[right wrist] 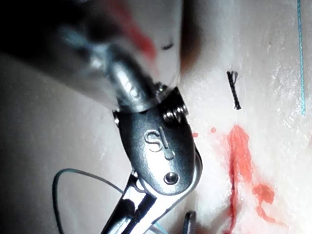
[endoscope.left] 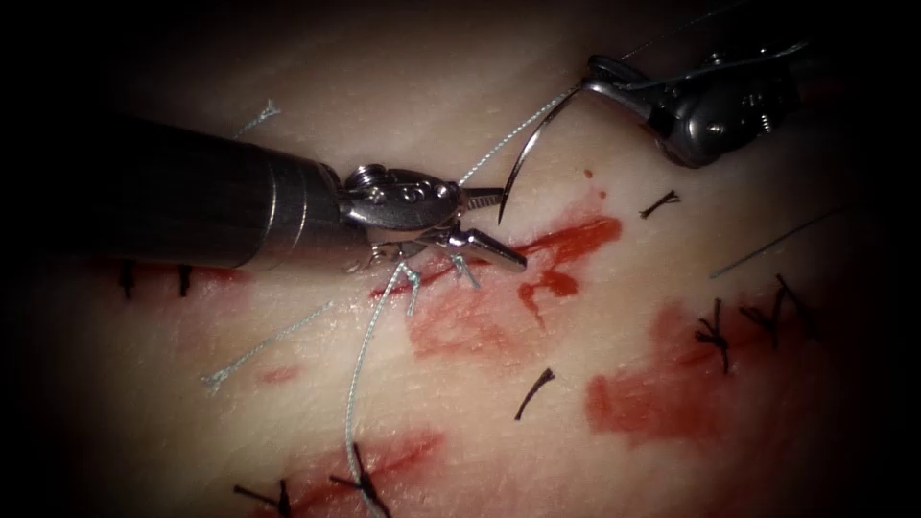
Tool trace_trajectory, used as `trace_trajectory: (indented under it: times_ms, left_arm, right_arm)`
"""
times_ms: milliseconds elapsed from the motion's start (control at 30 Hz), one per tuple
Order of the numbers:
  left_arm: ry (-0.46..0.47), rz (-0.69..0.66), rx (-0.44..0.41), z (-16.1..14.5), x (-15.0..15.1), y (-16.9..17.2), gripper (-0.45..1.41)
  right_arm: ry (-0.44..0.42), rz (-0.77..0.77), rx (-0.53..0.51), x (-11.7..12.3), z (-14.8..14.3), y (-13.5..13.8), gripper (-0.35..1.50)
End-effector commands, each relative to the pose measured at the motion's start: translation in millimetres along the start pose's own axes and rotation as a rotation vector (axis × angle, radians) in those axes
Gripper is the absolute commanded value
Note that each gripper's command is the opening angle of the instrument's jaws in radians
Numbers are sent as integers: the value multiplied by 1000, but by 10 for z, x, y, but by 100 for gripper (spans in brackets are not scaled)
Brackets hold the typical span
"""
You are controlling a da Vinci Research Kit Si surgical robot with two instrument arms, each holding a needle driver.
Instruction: Wound Closure
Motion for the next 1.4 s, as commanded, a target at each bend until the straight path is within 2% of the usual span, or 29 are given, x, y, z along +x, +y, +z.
trace_trajectory:
  times_ms: [33, 133, 167, 300, 367, 533, 800, 933, 1033, 1133, 1200, 1400]
  left_arm:
    - [4, 11, 8, 2, -2, -2, 64]
    - [-11, 3, 27, -4, -3, -4, 68]
    - [-19, 6, 31, -5, -3, -4, 62]
    - [-34, 3, 3, -1, -6, -1, 66]
    - [-38, 6, -7, 0, -9, 0, 71]
    - [-42, 17, -17, -2, -15, 5, 71]
    - [-44, -26, -26, -9, -12, 5, 71]
    - [-44, -42, -26, -9, -13, 4, 69]
    - [-47, -54, -26, -10, -13, 3, 68]
    - [-48, -54, -29, -10, -13, 3, 66]
    - [-51, -54, -29, -11, -12, 3, 66]
    - [-83, -6, -15, -11, -13, 4, 73]
  right_arm:
    - [-15, -8, 4, -10, 1, 6, -35]
    - [-6, -9, 16, -13, -7, 16, -35]
    - [-6, 9, 19, -14, -10, 19, -35]
    - [-4, 49, -12, -25, -15, 23, -35]
    - [9, 38, 8, -25, -14, 25, -35]
    - [-23, 78, 195, -19, -15, 31, -35]
    - [-41, 104, 197, -14, -18, 31, -35]
    - [-80, 194, 224, -15, -19, 29, -35]
    - [-95, 249, 253, -6, -15, 28, -35]
    - [-185, 253, 290, -2, -9, 29, -35]
    - [-197, 183, 307, -3, -8, 29, -35]
    - [-95, -73, 411, -14, -7, 29, -35]
